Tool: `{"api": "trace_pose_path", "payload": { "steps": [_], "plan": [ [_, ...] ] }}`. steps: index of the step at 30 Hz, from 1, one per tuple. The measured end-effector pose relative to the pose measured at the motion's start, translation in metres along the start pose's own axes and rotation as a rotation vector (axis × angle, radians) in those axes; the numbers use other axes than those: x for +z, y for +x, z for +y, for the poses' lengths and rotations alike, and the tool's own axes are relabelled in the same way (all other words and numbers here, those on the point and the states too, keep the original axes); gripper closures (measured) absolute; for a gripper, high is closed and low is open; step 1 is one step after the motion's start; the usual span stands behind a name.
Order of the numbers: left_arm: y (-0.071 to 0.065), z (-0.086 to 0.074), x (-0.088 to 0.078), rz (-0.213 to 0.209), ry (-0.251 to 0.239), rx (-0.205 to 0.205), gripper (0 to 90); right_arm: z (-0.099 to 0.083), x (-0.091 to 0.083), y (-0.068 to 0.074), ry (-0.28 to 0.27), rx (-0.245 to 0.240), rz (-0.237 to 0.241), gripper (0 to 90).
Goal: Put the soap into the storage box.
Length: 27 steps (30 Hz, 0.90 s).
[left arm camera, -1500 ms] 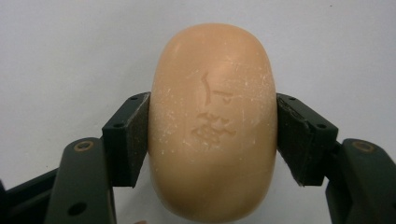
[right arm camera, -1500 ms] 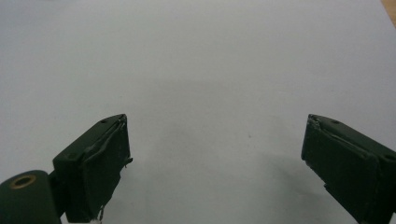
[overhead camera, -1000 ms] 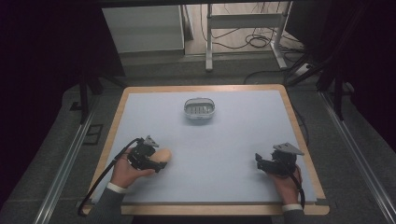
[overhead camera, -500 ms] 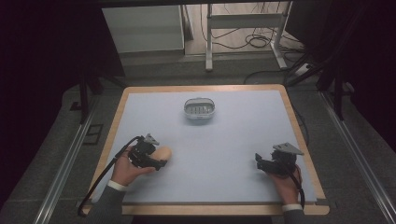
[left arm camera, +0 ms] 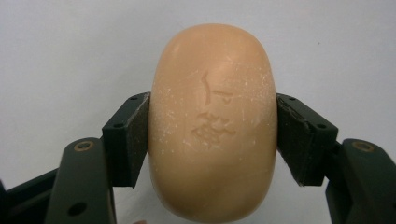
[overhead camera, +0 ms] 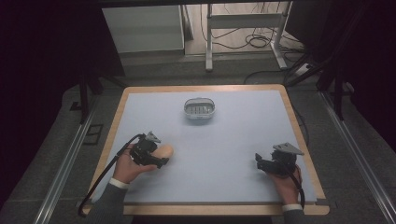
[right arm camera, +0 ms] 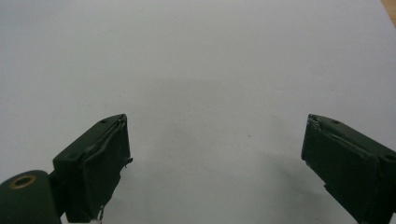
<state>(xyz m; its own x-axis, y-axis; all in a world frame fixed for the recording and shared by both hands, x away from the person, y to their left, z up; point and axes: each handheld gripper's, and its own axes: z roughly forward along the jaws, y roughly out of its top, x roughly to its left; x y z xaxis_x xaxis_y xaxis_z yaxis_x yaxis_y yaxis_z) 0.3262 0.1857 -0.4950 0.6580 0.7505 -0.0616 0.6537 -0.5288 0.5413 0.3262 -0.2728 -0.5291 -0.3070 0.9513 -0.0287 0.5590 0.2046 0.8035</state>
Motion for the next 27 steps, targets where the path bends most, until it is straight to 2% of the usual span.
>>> {"api": "trace_pose_path", "payload": {
  "steps": [14,27],
  "plan": [
    [0.004,0.002,0.001,-0.003,-0.006,-0.012,32.4,0.000,0.000,0.000,0.002,0.001,0.000,8.0],
    [0.001,0.017,-0.006,0.009,-0.019,0.017,32.4,0.000,0.000,0.000,0.003,0.002,0.001,8.0]
  ]
}}
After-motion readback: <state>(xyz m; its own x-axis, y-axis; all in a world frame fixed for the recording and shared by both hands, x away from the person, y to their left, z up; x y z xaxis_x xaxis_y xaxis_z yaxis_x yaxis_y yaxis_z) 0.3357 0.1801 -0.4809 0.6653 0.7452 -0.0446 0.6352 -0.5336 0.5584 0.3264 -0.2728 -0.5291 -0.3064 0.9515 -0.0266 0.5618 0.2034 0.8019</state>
